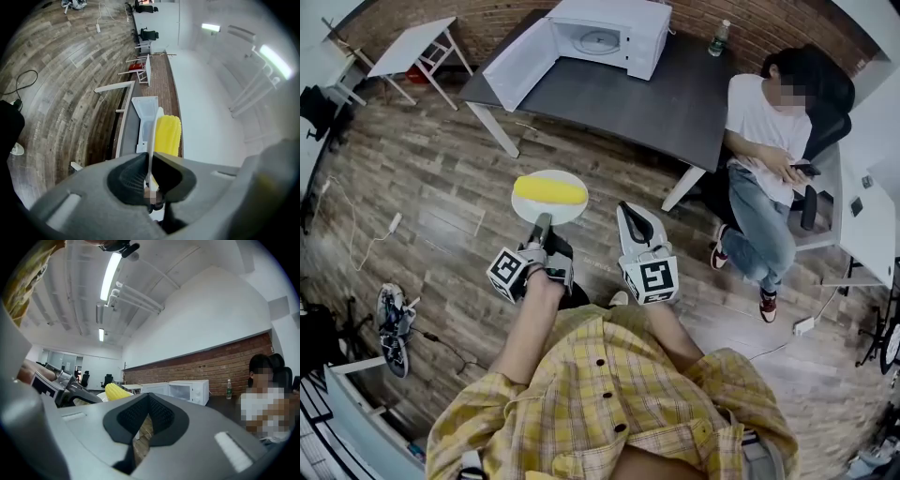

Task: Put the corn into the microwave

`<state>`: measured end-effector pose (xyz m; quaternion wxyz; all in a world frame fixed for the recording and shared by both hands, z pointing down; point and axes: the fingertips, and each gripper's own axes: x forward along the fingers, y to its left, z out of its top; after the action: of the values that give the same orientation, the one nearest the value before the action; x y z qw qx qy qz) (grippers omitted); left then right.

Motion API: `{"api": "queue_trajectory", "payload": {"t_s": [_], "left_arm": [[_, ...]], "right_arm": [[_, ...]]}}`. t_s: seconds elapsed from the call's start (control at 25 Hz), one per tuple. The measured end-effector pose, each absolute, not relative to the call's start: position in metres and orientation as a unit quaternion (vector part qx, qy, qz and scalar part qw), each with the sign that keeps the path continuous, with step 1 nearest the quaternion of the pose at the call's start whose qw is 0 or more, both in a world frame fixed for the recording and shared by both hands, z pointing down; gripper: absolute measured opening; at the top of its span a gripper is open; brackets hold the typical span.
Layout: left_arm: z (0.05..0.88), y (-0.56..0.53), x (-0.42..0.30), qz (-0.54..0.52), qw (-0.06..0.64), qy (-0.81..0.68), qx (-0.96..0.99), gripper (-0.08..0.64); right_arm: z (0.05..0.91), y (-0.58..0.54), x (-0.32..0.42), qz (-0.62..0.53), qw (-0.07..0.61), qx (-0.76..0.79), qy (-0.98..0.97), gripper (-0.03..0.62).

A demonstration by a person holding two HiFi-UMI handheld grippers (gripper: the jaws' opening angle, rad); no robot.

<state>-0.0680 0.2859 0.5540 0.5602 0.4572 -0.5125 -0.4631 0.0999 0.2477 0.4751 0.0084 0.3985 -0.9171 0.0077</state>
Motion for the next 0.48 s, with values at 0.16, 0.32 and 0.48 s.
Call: {"api": "queue_trajectory", "payload": {"t_s": [0.16,0.32,0.48], "left_arm": [[0.548,0.283,-0.056,-0.473,0.559,-0.508,0.453,0.021],[0.548,0.274,-0.049,-0.47,0.559,-0.506,0.459,0.02],[0.559,0.26,-0.052,-0.471,0.562,-0.509,0.452,0.02]], "right_arm": [[0.474,0.249,0.105,0.016,0.003,0.39,-0.921,0.004],[0.481,0.243,0.11,0.045,-0.002,0.385,-0.922,0.005],[0.487,0.229,0.115,0.044,0.005,0.39,-0.92,0.005]]}}
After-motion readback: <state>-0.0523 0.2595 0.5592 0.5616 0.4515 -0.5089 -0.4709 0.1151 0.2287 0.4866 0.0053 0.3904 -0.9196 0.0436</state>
